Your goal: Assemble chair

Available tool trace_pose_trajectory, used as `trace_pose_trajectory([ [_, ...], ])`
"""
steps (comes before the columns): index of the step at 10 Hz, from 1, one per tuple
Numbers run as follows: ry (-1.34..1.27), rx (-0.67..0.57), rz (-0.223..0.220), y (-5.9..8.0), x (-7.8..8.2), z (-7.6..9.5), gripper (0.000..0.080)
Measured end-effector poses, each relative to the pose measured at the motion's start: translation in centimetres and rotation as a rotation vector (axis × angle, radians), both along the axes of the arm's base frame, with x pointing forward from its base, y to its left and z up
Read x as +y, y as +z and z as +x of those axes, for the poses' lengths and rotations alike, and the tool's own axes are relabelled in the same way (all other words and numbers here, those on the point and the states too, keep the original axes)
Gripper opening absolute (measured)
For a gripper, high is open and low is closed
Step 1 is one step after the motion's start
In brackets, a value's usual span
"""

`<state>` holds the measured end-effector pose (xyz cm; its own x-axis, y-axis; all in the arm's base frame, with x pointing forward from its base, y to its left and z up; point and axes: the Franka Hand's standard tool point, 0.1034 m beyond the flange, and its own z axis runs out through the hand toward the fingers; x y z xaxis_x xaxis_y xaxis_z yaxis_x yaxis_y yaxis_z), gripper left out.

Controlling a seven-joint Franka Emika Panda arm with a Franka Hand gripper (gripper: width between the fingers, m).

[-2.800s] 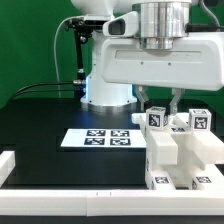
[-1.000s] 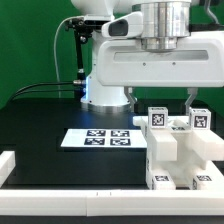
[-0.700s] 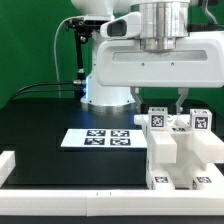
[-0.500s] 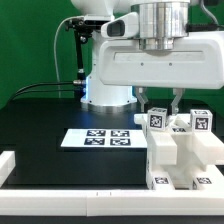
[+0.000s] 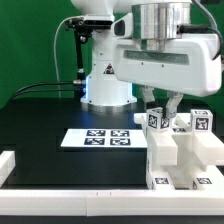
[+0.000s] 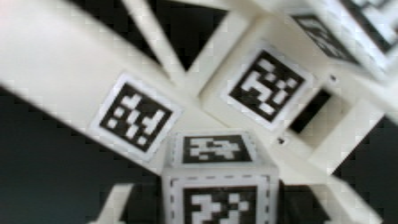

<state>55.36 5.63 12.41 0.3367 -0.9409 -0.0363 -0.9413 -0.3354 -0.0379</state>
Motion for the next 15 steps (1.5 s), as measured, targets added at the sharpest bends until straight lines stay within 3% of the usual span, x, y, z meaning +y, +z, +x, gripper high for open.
trace_pose_trajectory([
  [1, -0.103, -0.004, 0.011, -0.03, -0.11, -0.02, 0.0281],
  [3, -0.070, -0.005, 0.010, -0.04, -0.10, -0.02, 0.0281],
  [4, 0.025, -0.010, 0.005, -0.08, 0.01, -0.07, 0.0474],
  [5, 0.148, -0.022, 0.000, -0.14, 0.26, -0.17, 0.0474],
  [6, 0.306, -0.038, -0.007, -0.16, 0.22, -0.13, 0.0603],
  [8, 0.624, -0.038, -0.016, -0.24, 0.49, -0.43, 0.0641],
  [13, 1.001, -0.068, -0.055, -0.21, 0.55, 0.09, 0.0649],
  [14, 0.975, -0.066, -0.054, -0.23, 0.45, 0.07, 0.0602],
  [15, 0.975, -0.066, -0.054, -0.23, 0.43, 0.08, 0.0447],
])
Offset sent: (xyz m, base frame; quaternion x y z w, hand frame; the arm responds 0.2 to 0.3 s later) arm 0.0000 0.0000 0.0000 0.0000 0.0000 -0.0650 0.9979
